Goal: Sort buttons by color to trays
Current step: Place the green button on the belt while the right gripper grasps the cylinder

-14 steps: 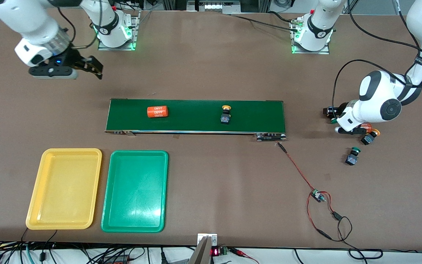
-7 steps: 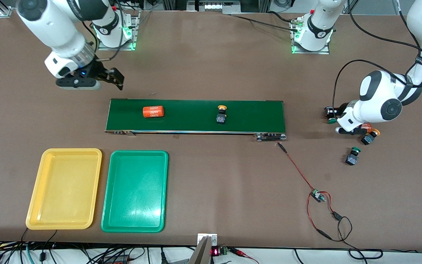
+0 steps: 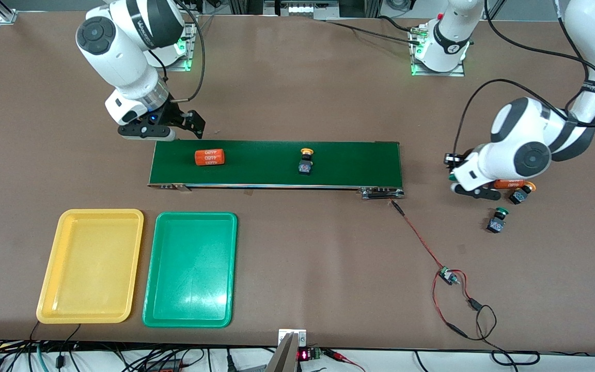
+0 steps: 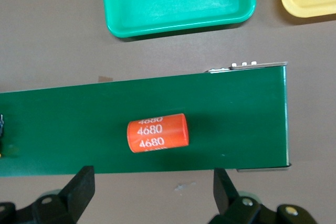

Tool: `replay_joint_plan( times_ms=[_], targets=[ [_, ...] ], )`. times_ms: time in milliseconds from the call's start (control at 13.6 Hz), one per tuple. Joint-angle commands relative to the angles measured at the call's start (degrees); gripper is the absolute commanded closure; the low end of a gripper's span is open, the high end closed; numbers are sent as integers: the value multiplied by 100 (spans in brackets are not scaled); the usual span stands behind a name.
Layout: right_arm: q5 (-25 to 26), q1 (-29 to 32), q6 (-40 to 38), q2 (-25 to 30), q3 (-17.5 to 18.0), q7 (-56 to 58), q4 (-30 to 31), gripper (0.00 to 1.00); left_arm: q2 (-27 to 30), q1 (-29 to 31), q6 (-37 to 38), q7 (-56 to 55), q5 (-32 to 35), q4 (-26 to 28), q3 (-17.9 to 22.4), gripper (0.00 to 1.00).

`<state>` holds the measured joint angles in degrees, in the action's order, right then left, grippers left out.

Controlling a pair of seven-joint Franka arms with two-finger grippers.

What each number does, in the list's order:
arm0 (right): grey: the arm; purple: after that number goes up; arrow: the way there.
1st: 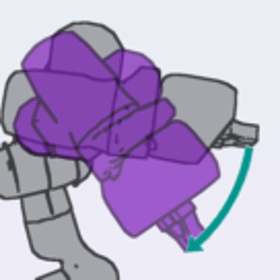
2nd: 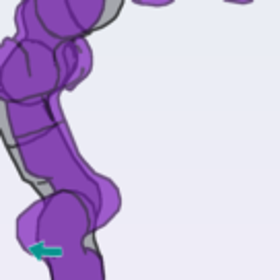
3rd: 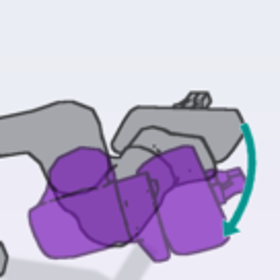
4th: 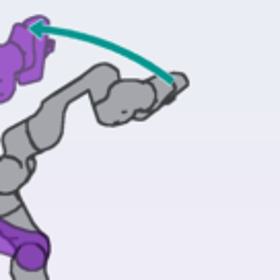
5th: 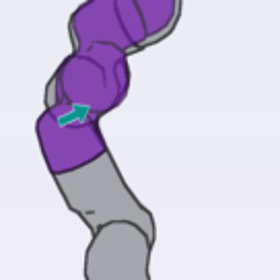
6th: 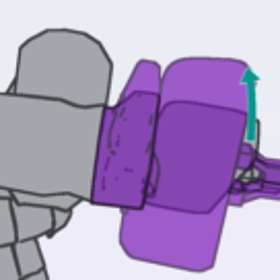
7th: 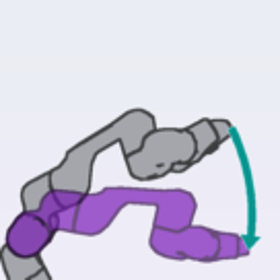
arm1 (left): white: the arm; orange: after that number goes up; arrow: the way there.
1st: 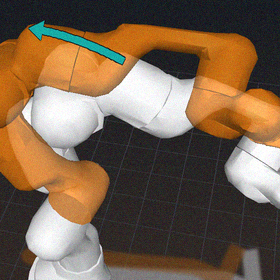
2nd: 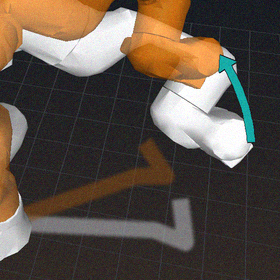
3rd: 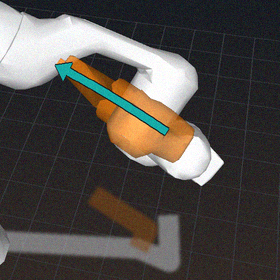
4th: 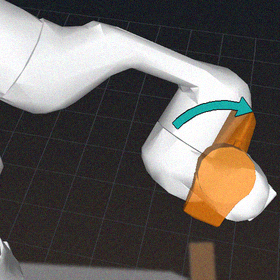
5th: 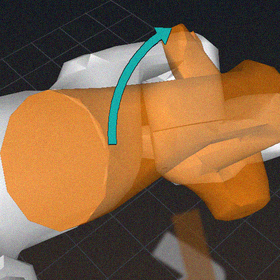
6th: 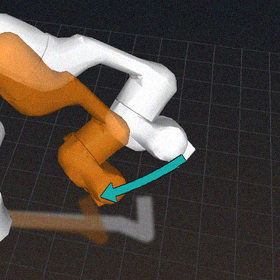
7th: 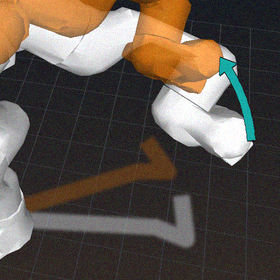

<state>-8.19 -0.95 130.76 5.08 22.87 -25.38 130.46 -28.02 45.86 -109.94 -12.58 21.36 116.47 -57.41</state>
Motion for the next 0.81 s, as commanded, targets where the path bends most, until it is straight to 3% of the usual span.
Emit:
replay_joint_plan(
  times_ms=[0, 147, 441, 734],
  targets=[
    [1, -11, 11, -244, 33, -222, -266, 0, -20, 29, 86, -34, 149, -55, -453, 96],
    [-16, -11, 37, -297, 33, -423, -284, 0, -28, -189, 78, -173, 105, -55, -788, 96],
    [229, -98, 38, -411, 33, -547, -407, 0, -90, -1358, 60, -1509, 122, -221, -728, 96],
    [730, -195, 38, -499, 50, -407, -416, 0, -625, -1579, -186, -1651, 140, -449, -684, 96]
  ],
)
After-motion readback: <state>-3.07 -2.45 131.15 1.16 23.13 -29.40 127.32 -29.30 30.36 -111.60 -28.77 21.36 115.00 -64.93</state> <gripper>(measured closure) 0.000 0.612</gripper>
